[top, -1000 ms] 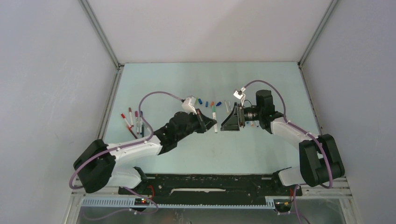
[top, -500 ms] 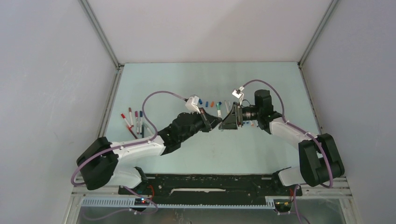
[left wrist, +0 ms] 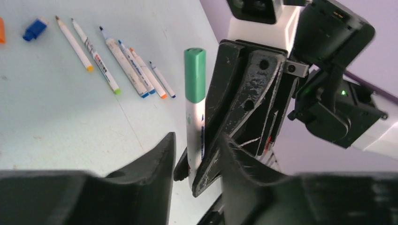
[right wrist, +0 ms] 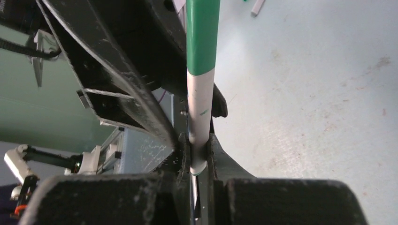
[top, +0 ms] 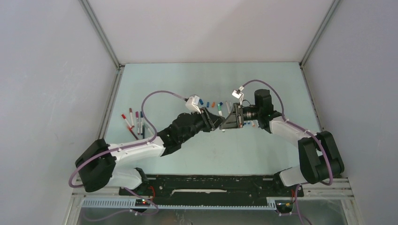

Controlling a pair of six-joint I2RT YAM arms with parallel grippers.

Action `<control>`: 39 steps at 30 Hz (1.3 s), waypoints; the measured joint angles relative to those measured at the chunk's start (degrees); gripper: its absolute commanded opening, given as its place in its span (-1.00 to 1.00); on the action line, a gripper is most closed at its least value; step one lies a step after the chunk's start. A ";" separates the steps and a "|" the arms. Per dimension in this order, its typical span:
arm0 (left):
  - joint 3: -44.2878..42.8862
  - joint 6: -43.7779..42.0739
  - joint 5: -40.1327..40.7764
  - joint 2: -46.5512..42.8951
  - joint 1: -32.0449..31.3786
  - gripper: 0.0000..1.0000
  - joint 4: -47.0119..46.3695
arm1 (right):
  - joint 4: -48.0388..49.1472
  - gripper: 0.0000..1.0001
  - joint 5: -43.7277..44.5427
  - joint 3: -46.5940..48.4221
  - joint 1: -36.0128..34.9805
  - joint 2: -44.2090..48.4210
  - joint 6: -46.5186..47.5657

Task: Open the pen caps
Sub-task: Open the pen cap from the pen.

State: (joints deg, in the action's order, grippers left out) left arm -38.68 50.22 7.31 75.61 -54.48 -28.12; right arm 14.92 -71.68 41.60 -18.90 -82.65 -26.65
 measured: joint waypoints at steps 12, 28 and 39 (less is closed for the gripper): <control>0.11 -4.81 -6.38 -11.28 4.48 0.65 -0.61 | -27.67 -1.00 -7.85 9.84 -0.44 0.04 28.24; 0.61 -4.09 -13.79 -5.42 6.03 0.16 -3.13 | -37.88 -1.00 -10.21 10.34 -0.83 0.04 38.10; 0.61 -3.21 -15.30 -4.74 6.03 -0.11 -6.60 | -38.40 -1.00 -10.23 10.43 -1.16 0.04 38.29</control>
State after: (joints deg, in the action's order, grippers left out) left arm -38.06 47.00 -7.99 70.87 -48.45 -34.72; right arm -23.49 -81.91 52.03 -20.05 -82.61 11.64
